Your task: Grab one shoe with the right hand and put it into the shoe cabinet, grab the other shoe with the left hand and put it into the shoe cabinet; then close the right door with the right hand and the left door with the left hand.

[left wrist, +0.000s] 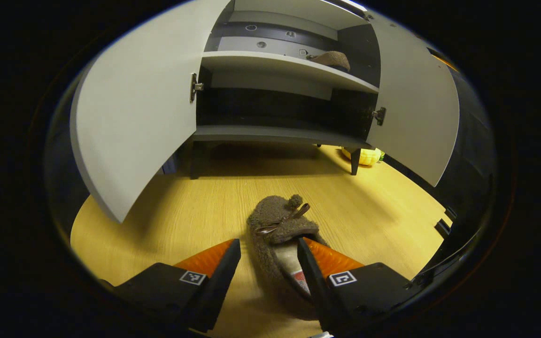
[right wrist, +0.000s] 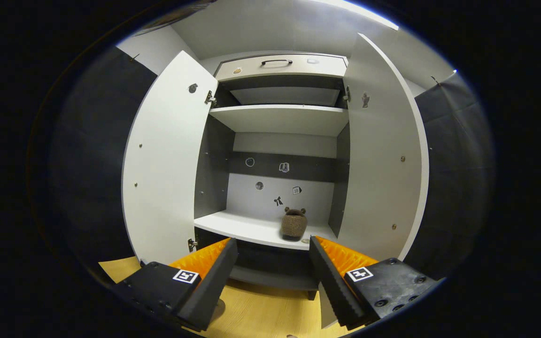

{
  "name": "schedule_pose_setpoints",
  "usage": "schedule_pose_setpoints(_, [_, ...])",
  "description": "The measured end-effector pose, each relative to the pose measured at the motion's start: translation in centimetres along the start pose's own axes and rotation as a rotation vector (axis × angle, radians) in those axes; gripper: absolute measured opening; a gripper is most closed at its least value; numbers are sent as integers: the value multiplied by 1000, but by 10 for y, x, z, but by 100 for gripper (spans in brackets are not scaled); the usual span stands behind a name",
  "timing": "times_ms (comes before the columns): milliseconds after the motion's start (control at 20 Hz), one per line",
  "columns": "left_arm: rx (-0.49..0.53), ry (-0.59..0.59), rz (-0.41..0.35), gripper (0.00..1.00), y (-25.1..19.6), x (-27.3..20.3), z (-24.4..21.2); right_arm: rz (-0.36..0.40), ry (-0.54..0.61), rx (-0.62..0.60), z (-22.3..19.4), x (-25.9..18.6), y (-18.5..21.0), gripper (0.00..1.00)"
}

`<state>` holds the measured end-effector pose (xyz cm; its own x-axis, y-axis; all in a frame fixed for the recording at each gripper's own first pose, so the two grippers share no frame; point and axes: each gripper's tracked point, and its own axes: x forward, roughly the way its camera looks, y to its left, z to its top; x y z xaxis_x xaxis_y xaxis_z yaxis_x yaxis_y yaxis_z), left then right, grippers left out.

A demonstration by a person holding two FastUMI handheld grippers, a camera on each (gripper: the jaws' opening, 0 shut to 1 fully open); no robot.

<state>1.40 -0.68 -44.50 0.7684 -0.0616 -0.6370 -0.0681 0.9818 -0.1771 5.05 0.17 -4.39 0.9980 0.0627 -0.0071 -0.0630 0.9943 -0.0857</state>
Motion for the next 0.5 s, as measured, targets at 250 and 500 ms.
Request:
schedule_pose_setpoints(250, [-11, 23, 29, 66, 1, 20, -16, 20, 45, 0, -17, 2, -1, 98])
schedule_pose_setpoints(500, [-11, 13, 45, 54, 0, 31, -16, 38, 108, 7, -40, 6, -5, 98])
